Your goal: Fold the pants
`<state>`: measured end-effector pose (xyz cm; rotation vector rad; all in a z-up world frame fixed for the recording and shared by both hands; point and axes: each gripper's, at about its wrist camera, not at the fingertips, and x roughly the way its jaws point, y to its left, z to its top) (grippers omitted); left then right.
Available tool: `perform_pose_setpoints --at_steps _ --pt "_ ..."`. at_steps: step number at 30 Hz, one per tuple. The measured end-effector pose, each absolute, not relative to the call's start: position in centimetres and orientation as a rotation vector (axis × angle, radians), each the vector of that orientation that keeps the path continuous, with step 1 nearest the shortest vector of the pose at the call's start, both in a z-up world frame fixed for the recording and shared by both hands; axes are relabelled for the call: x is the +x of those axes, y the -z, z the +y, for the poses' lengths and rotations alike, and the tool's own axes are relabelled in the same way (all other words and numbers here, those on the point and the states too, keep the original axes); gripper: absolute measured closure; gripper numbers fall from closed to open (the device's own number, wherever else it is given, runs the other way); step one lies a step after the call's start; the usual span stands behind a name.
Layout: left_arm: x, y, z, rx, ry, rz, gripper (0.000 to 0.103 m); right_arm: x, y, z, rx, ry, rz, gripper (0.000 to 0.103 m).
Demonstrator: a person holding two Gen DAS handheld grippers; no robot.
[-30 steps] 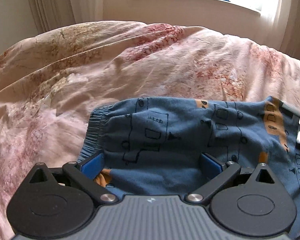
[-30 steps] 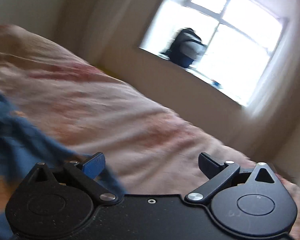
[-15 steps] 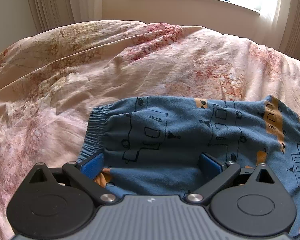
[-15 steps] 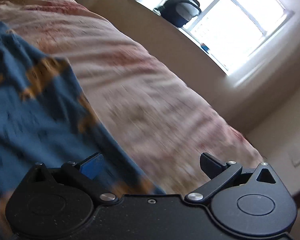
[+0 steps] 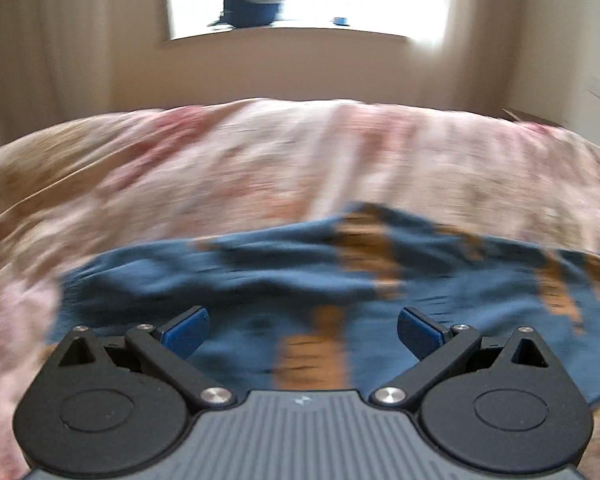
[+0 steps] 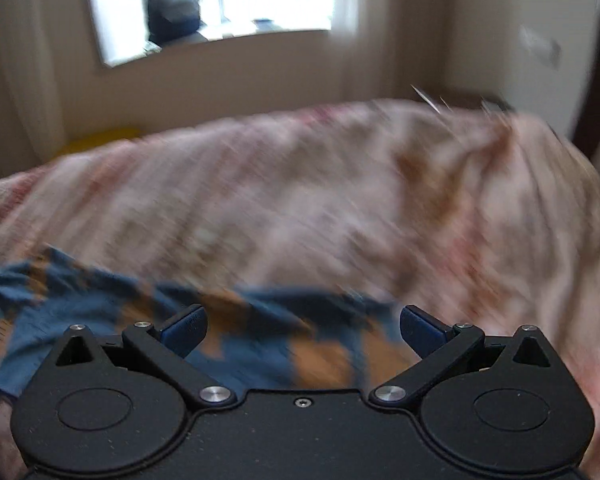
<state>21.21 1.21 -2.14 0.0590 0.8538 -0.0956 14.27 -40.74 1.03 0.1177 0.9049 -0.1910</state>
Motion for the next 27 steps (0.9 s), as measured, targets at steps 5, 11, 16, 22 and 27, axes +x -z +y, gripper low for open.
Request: perform_pose_setpoints --at_steps 5,11,16,22,27 --pt "23.8 2.2 -7.8 0.066 0.268 0.905 0.000 11.0 2.0 -46.1 0.334 0.089 0.979 0.001" --pt "26.6 2.3 -20.9 0.099 0.516 0.916 0.000 8.2 5.6 -50.6 0.557 -0.114 0.932 0.001" --pt "27.4 3.7 -29.9 0.242 0.611 0.922 0.000 7.4 7.6 -51.9 0.600 -0.307 0.896 0.000" --pt "27.4 7.7 -33.4 0.247 0.590 1.018 0.000 7.2 9.4 -54.1 0.771 -0.361 0.795 0.000" --pt "27.0 8.0 -34.4 0.311 0.563 1.029 0.000 7.1 9.0 -53.3 0.717 -0.338 0.780 0.004"
